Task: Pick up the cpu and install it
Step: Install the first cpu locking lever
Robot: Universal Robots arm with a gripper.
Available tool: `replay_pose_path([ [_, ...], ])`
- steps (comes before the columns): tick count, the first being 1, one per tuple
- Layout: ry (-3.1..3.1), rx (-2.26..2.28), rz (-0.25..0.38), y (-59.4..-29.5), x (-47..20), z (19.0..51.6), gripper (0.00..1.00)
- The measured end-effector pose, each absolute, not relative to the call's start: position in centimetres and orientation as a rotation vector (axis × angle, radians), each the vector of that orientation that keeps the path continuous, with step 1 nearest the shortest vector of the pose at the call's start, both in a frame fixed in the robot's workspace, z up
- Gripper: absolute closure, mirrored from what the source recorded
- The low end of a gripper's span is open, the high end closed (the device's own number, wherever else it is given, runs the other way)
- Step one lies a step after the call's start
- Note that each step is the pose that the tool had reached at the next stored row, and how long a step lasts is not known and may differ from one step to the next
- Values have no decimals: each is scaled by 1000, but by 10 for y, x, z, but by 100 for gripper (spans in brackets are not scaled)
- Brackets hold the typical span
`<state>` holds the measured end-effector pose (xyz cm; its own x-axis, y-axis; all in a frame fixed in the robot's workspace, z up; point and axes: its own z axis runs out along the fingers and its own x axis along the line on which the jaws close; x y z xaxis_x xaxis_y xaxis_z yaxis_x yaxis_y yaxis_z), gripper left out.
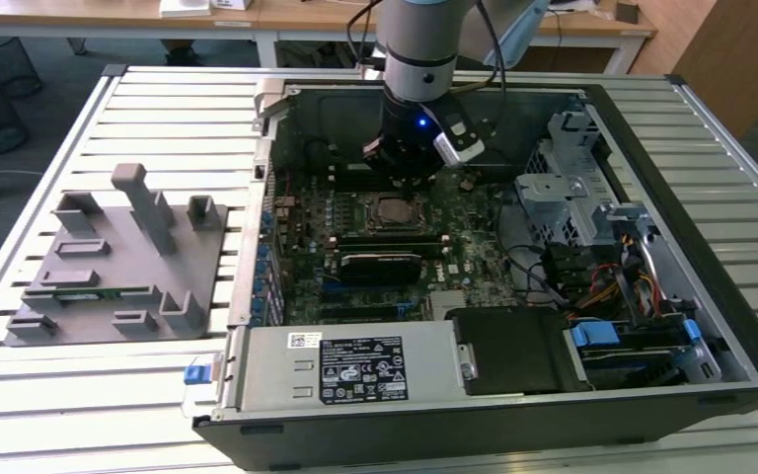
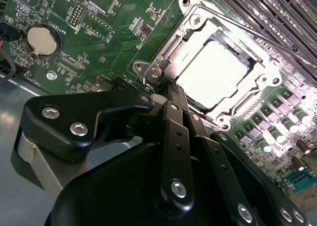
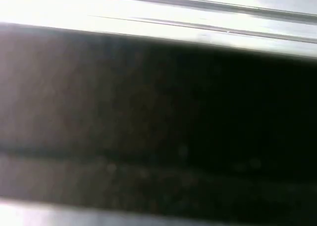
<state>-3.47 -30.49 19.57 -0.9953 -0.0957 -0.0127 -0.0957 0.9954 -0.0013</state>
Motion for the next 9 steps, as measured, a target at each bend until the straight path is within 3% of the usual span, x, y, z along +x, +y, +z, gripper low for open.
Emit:
replay_pose_path([
  [9,3118,-149,140,-304,-34,195,89],
])
